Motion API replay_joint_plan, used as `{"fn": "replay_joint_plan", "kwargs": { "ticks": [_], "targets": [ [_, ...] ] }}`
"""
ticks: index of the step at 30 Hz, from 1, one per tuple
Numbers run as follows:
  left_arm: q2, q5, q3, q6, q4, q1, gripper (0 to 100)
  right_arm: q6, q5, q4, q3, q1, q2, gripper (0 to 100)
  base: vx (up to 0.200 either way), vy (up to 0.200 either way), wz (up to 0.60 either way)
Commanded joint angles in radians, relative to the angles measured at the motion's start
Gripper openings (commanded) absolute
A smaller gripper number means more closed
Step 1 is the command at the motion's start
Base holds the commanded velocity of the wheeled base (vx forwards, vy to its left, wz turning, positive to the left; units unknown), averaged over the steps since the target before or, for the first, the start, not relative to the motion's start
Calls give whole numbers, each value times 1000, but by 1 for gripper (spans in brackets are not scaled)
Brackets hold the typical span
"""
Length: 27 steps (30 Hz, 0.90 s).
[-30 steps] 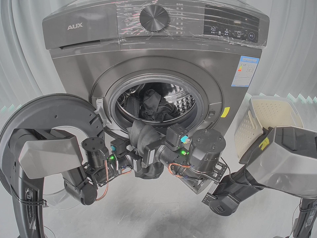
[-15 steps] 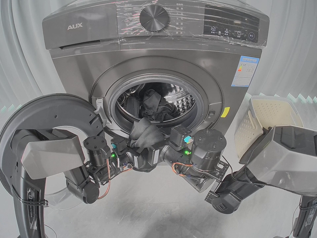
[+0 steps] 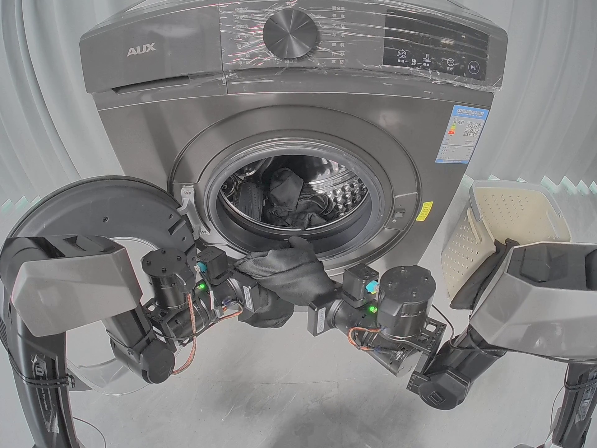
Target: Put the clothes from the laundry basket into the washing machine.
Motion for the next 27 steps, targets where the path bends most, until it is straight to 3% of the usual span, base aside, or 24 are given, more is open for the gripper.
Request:
{"fn": "replay_joint_plan", "kwargs": {
  "ticks": [1,7,8,11,14,17,20,21,27],
  "targets": [
    [-44,0,19,-8,-1,-2,0,0,1,-1,23,4,11,0,0,0,0],
    [-54,0,28,-11,-1,-5,0,2,-1,-1,19,5,11,0,0,0,0],
    [-56,2,29,-11,-1,-5,0,2,-1,-1,19,5,11,100,0,0,0],
    [-56,6,34,-11,-1,-8,0,9,-1,2,29,7,3,100,0,0,0],
    [-73,6,60,-10,-1,-8,0,2,1,8,135,8,-23,100,0,0,0],
    [-117,6,92,-10,-1,-8,0,2,13,-4,312,10,-34,100,0,0,0],
    [-156,3,114,-11,-1,-11,0,12,15,-10,373,11,-28,100,0,0,0],
    [-188,0,143,-11,-1,-31,0,15,21,-44,422,13,-18,100,0,0,0],
    [-277,2,261,-10,-1,-55,0,32,50,-196,502,10,20,100,0,0,0]
  ]
}}
